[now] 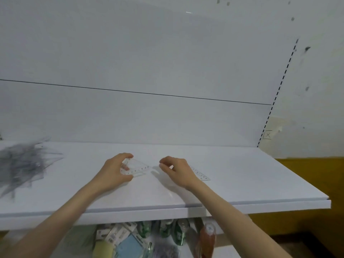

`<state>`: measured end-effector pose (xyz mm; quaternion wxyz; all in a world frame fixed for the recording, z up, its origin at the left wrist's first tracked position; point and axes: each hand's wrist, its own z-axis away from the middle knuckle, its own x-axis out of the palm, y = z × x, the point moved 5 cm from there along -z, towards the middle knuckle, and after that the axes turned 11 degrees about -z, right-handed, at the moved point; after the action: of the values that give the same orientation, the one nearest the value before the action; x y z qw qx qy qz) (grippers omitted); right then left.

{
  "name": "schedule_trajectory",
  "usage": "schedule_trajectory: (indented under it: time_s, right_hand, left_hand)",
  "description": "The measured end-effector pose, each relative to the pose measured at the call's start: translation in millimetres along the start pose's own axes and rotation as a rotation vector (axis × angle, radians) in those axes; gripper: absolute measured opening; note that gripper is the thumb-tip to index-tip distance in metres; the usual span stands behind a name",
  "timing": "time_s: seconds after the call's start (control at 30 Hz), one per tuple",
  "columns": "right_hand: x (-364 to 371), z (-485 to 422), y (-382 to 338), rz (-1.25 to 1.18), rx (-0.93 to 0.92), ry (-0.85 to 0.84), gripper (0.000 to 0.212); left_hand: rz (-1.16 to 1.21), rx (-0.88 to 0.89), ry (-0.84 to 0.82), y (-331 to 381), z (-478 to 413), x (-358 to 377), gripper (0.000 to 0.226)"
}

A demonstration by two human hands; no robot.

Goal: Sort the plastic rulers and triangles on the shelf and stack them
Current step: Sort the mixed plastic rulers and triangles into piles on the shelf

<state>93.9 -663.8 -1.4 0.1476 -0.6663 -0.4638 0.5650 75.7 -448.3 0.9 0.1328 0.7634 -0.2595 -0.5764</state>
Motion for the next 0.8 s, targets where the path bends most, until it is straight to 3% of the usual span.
schedule_trajectory:
  time_s: [0.1, 0.23, 0.47, 0.63, 0.8]
  right_hand:
    - [29.0, -12.8, -20.8, -0.169, 0.024, -0.081, 0.028]
    - [51.0, -30.0, -32.7, -0.31, 0.02, -0.091, 0.014]
    - [79.7, -61.7, -29.0, -0.314, 0.14, -0.035, 0.02]
    - [103.7, -74.3, -25.3, -0.084, 0.204, -0.024, 0.026]
    - [117.7, -74.8, -34.1, 0.308, 0.11, -0.024, 0.032]
  left_hand:
    - [-0.037, 0.024, 0.007, -0.9, 1.2, -4.4, 0.059]
    - [-0.105, 0.025, 0.015, -12.9, 7.1, -15.9, 0.06]
    - [-0.551, -0.07, -0.002, -59.5, 29.8, -51.9, 0.064]
    - [-0.659, -0.126, -0.02, -98.1, 45.8, -76.2, 0.055]
    - [-0.74, -0.136, -0.02, -110.4, 48.7, -86.6, 0.049]
